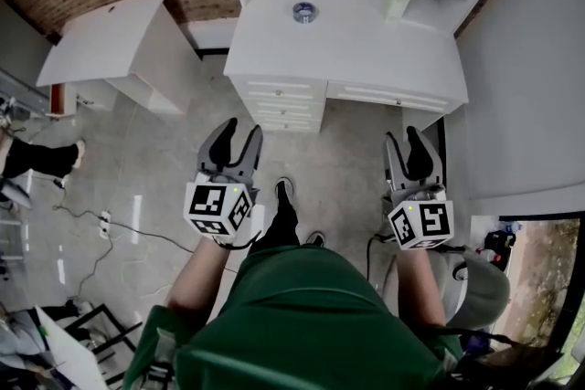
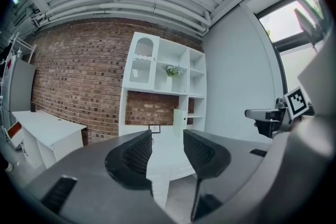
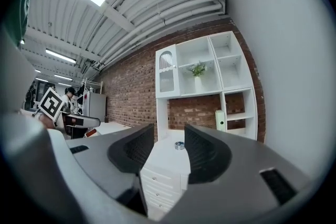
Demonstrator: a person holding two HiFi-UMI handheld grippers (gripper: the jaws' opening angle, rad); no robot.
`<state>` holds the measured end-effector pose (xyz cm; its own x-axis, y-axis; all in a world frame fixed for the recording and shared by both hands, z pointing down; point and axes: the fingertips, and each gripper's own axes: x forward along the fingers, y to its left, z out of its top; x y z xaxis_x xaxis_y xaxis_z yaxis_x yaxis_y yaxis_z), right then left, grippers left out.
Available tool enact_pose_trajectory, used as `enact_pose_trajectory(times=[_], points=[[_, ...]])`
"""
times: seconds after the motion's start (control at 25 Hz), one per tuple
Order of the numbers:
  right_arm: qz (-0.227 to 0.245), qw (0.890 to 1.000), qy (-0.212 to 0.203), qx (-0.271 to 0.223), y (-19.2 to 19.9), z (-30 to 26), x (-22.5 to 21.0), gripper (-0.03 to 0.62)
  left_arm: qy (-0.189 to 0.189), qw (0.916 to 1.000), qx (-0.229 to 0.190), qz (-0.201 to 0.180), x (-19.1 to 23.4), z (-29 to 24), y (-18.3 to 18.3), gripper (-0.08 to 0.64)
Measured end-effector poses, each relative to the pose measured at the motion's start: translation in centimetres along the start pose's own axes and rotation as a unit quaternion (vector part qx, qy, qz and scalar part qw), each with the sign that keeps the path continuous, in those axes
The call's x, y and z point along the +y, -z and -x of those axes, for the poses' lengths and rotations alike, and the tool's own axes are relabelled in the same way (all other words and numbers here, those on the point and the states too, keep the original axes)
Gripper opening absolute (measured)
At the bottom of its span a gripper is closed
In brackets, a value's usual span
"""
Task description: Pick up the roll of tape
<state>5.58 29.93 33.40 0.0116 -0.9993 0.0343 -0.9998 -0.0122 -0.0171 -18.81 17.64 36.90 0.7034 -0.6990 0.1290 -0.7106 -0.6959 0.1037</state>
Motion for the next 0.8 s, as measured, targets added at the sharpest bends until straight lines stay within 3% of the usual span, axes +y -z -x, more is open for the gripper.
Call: enact_pose_trajectory(times=[0.4, 0.8], points=[[0.007, 0.999, 0.027, 0.015, -0.4, -10.7, -2.3, 0.184, 0.042, 0.9990, -0.004, 0.018, 5.5, -11.8, -1.4, 0.192], [0.011, 0.998, 0.044, 0.045, 0.4, -20.9, -2.5, 0.179, 0.050, 0.9976, 0.017, 0.044, 13.2, -19.4, -0.5, 0.191]])
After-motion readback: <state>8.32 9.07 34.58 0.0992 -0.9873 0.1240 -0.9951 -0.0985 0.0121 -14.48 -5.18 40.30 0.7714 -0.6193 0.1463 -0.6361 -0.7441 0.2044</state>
